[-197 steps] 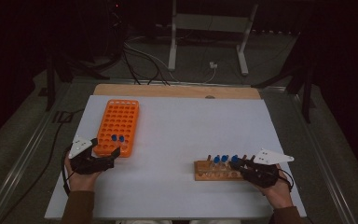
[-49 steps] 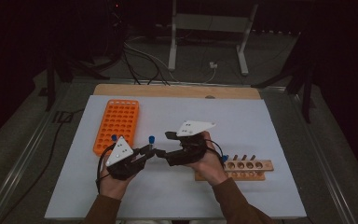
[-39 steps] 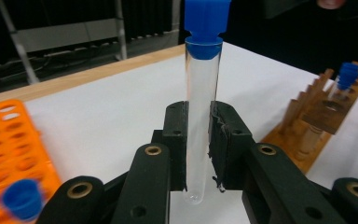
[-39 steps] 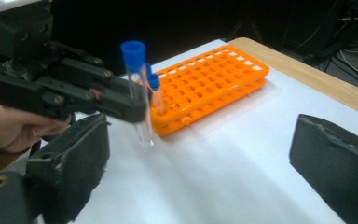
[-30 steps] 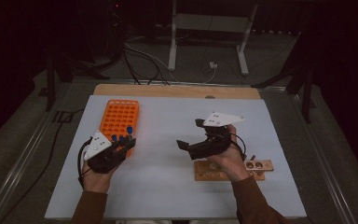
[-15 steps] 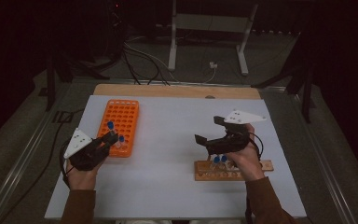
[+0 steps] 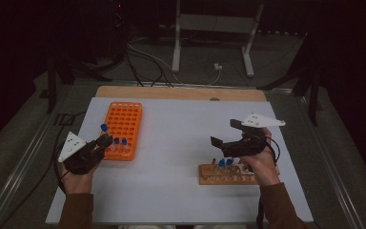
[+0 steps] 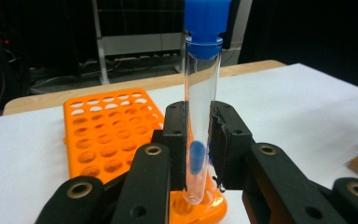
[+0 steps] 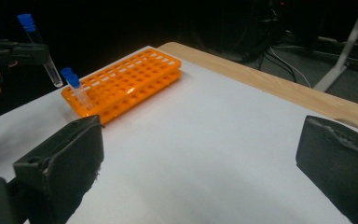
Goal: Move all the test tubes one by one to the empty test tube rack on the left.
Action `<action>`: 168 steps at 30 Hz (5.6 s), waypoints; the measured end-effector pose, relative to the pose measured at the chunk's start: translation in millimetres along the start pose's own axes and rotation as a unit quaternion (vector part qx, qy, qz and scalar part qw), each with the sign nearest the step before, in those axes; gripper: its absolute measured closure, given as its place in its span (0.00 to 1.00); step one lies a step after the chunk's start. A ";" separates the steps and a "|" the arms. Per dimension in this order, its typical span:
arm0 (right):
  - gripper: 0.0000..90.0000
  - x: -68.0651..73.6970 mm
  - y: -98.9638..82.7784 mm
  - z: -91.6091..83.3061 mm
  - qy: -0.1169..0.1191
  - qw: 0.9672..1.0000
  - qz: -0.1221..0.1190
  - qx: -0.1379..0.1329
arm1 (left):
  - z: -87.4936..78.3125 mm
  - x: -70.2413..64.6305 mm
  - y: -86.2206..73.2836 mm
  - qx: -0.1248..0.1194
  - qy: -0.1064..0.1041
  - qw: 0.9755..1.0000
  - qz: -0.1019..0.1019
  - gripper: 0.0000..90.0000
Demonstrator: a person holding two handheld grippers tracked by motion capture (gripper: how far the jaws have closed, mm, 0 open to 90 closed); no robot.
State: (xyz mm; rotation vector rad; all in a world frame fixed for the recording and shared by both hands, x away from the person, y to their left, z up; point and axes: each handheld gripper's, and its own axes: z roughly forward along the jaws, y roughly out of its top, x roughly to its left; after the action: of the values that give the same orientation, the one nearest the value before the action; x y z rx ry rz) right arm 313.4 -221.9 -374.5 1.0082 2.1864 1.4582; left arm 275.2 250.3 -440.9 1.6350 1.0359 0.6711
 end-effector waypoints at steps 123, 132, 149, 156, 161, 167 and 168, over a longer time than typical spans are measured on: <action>0.56 -4.8 -89.0 -31.7 0.030 0.996 -0.032 0.083 | 2.7 2.9 -24.8 0.059 0.014 0.997 -0.043 0.01; 0.74 -3.4 -94.6 -24.2 0.033 0.995 -0.042 0.086 | 3.5 3.3 -25.3 0.062 0.015 0.997 -0.043 0.01; 0.85 1.7 -97.9 -21.3 0.037 0.994 -0.065 0.084 | 4.3 2.5 -25.7 0.064 0.014 0.997 -0.043 0.01; 0.86 0.7 -96.9 -22.9 0.032 0.994 -0.062 0.081 | 4.2 2.9 -25.8 0.064 0.015 0.997 -0.044 0.01; 0.86 -0.2 -92.3 -28.3 0.033 0.995 -0.058 0.070 | 4.6 2.7 -25.8 0.064 0.014 0.997 -0.043 0.01; 0.85 -0.4 -80.4 -37.1 0.032 0.996 -0.055 0.062 | 4.7 2.5 -25.8 0.064 0.014 0.997 -0.042 0.01; 0.85 -0.3 -78.4 -38.5 0.033 0.996 -0.055 0.059 | 4.7 2.4 -25.8 0.064 0.014 0.997 -0.042 0.01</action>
State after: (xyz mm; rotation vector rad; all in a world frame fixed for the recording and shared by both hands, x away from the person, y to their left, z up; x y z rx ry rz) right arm 260.7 -265.8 -428.7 0.8737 2.3603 1.3451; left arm 272.6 252.5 -467.1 1.6852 1.1809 0.5836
